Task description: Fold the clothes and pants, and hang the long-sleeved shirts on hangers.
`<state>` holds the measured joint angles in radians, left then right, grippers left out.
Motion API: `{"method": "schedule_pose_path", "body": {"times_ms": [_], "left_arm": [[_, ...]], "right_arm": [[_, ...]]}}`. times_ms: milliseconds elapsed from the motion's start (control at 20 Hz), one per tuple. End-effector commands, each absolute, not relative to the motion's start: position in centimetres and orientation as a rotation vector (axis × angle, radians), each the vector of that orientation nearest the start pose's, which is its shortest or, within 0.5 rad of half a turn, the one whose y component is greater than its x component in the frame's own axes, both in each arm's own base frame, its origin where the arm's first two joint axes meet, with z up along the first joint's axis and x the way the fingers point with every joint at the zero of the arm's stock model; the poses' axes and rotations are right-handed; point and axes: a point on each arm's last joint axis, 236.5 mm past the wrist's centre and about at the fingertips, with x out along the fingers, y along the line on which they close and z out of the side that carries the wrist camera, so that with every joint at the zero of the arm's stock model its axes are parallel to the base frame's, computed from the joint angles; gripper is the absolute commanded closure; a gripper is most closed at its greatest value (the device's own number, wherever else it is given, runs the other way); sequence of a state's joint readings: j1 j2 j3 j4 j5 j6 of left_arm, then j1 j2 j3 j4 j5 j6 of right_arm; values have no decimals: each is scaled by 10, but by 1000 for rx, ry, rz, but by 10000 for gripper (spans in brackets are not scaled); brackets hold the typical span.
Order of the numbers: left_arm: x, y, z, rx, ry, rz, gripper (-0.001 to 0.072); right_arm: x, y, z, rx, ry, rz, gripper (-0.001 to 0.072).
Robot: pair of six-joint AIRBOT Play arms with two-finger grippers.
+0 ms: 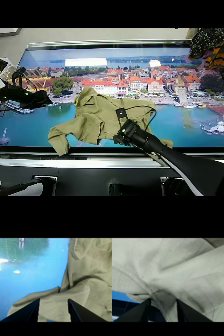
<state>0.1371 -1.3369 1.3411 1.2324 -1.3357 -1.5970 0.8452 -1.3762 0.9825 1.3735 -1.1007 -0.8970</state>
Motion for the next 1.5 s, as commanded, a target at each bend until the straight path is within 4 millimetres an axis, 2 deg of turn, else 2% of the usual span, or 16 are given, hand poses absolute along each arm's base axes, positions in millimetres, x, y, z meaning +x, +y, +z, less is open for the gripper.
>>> {"method": "schedule_pose_path", "body": {"times_ms": [0, 100, 200, 350, 450, 550, 700, 850, 950, 1000, 1100, 1200, 1350, 1450], "left_arm": [[394, -21, 51, -391, 1296, -88, 282], [394, -20, 50, -388, 1296, -86, 282], [395, -20, 51, -388, 1290, -84, 282], [396, -20, 51, -388, 1288, -84, 283], [396, -20, 51, -388, 1288, -84, 282], [396, -20, 51, -388, 1288, -84, 283], [395, -17, 50, -355, 1289, -94, 285], [386, -3, 44, -292, 1327, -52, 285], [390, 5, 45, -272, 1311, -28, 284], [390, 14, 44, -275, 1311, 19, 284], [386, 45, 42, -265, 1313, 145, 280], [382, 79, 43, -305, 1296, 248, 201], [380, 138, 61, -405, 1209, 382, 182], [371, 177, 73, -444, 1163, 456, 179]], "right_arm": [[268, 208, -78, -284, 1342, 35, 436], [266, 210, -79, -275, 1353, 39, 499], [261, 212, -80, -259, 1372, 41, 623], [255, 218, -78, -231, 1390, 62, 669], [256, 219, -68, -211, 1370, 75, 671], [259, 222, -48, -177, 1326, 99, 672], [264, 223, -8, -118, 1243, 138, 672], [269, 217, 27, -95, 1174, 139, 672], [273, 210, 40, -110, 1150, 119, 672], [275, 209, 45, -109, 1145, 115, 671], [276, 212, 50, -97, 1137, 122, 671], [275, 213, 51, -92, 1140, 124, 671], [271, 216, 49, -79, 1160, 132, 671], [268, 218, 48, -68, 1174, 140, 671]]}}
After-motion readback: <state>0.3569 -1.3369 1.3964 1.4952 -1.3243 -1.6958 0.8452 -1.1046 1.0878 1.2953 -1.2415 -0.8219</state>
